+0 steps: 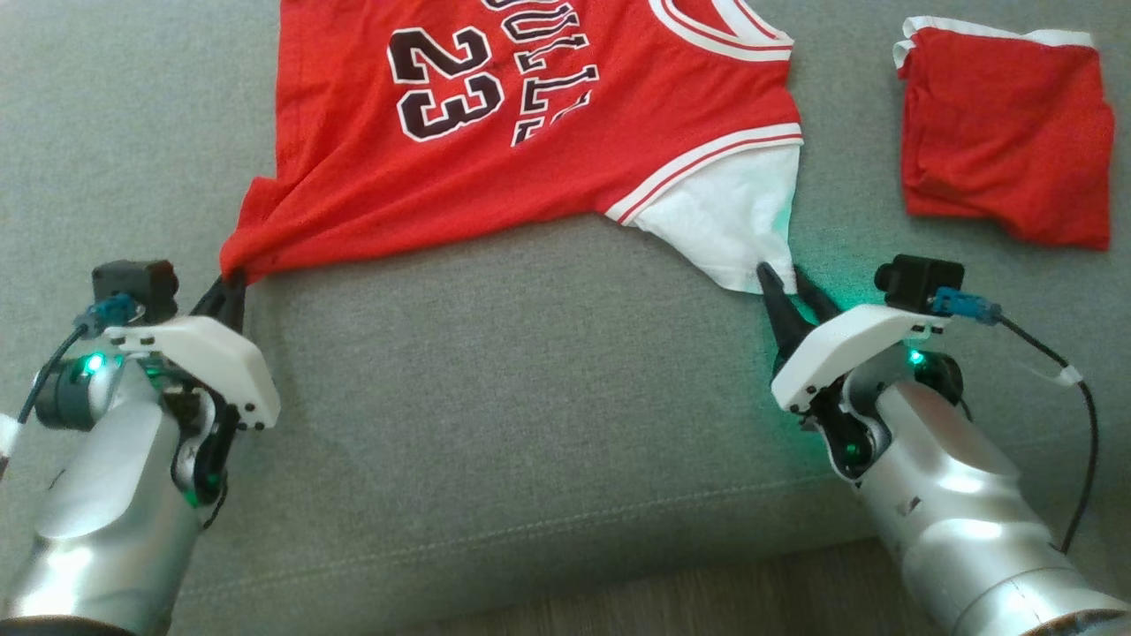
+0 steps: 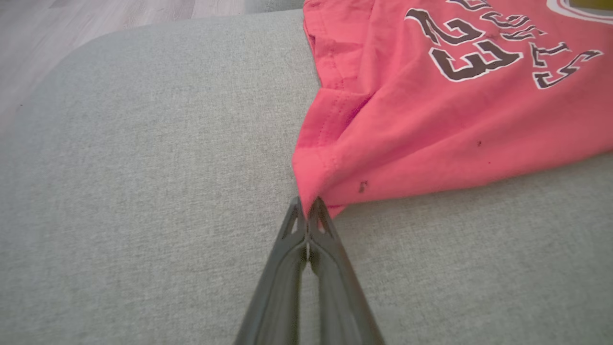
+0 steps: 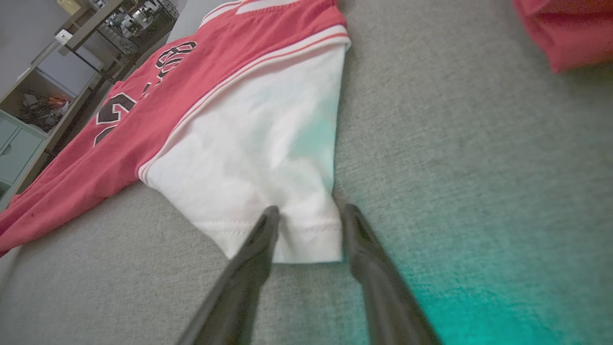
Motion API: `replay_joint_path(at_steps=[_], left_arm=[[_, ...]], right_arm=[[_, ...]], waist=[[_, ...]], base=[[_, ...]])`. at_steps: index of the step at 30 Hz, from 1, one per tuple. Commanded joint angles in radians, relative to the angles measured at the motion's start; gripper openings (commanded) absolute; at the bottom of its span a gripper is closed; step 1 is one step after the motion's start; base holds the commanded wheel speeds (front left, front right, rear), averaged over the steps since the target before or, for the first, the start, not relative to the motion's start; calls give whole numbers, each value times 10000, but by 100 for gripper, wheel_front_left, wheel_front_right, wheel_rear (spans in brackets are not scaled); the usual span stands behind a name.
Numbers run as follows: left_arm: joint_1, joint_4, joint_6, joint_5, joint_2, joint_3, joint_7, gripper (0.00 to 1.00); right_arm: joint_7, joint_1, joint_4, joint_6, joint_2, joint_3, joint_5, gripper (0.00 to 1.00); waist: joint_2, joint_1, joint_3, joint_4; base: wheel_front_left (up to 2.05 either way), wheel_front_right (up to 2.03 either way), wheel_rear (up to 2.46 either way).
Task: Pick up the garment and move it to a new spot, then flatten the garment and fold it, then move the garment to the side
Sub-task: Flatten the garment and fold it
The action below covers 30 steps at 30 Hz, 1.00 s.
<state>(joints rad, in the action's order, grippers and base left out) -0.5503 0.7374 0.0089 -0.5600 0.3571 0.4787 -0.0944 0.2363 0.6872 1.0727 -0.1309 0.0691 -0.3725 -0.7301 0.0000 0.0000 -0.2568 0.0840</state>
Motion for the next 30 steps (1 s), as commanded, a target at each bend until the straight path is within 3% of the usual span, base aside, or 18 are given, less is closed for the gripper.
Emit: replay_joint_path(at_steps=[1, 5, 7, 15, 21, 30], left_arm=[[-358, -177, 12, -59, 345, -286, -127, 0], [-208, -274, -206, -179, 316, -232, -246, 0], [-124, -510, -384, -347, 405, -321, -355, 0], [-204, -2629, -606, -1208, 721, -858, 229, 0], [-630, -5264, -185, -2129, 1126, -1478, 1729, 0], [-1109, -8038, 1197, -3834, 1250, -2849, 3419, 0]], right_arm=[[-131, -255, -46, 2, -189, -376, -109, 0], [188, 112, -29, 2, -189, -235, 61, 0], [243, 465, -487, 2, -186, 219, 757, 0], [252, 751, -4175, 2, 375, 1652, 2966, 0], [-862, 1538, -6576, 2, 764, 2242, 3764, 0], [-3139, 2196, -8852, 2, 501, 3789, 4859, 0]], waist=[[0, 0, 47, 18], [0, 0, 341, 61], [0, 0, 639, 126], [0, 0, 1901, 125], [0, 0, 2636, 97], [0, 0, 2814, -9]], base=[[0, 0, 0], [0, 0, 0], [0, 0, 0], [0, 0, 0], [0, 0, 0], [0, 0, 0]])
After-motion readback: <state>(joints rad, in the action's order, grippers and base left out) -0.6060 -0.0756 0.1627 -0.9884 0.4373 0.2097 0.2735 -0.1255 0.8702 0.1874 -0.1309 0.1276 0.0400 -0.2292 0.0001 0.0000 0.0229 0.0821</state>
